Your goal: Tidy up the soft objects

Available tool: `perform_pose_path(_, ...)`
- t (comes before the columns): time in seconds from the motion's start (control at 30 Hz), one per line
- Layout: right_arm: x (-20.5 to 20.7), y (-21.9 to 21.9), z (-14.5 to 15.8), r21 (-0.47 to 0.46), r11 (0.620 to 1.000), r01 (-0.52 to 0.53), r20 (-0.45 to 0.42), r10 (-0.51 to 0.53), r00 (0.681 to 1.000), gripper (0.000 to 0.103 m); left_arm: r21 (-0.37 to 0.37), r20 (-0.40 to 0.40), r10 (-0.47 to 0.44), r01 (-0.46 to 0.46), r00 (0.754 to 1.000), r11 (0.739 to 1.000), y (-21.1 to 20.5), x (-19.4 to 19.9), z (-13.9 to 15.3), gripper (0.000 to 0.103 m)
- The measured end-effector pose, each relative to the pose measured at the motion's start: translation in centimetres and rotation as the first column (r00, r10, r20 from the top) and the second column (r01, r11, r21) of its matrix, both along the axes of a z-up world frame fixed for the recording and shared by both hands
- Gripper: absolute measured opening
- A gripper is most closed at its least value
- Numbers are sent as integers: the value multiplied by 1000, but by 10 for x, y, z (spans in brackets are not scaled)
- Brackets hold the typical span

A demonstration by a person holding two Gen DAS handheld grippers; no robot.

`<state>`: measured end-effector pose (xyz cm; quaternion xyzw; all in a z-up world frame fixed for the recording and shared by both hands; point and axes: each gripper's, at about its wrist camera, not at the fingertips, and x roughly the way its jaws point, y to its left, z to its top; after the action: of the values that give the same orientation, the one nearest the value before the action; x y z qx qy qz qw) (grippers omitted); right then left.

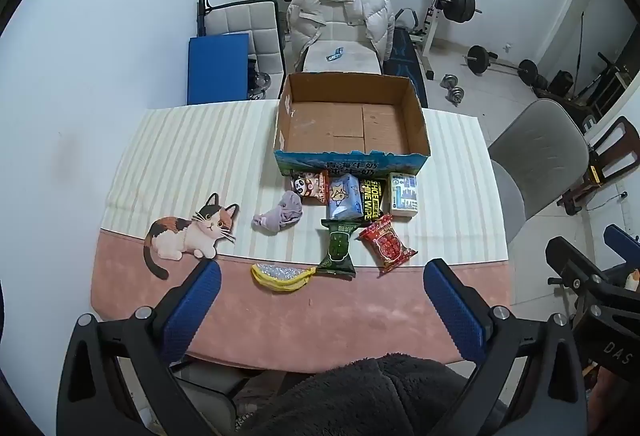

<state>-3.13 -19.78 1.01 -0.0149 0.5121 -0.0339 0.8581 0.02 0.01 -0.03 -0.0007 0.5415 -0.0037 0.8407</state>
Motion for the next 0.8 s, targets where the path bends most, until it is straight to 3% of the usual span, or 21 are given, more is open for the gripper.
perform_pose_path(0.8,1,-1,-2,4,1000,-1,0,1,1000,103,-5,-1,4,-4,1000,1000,3,-3,-4,103)
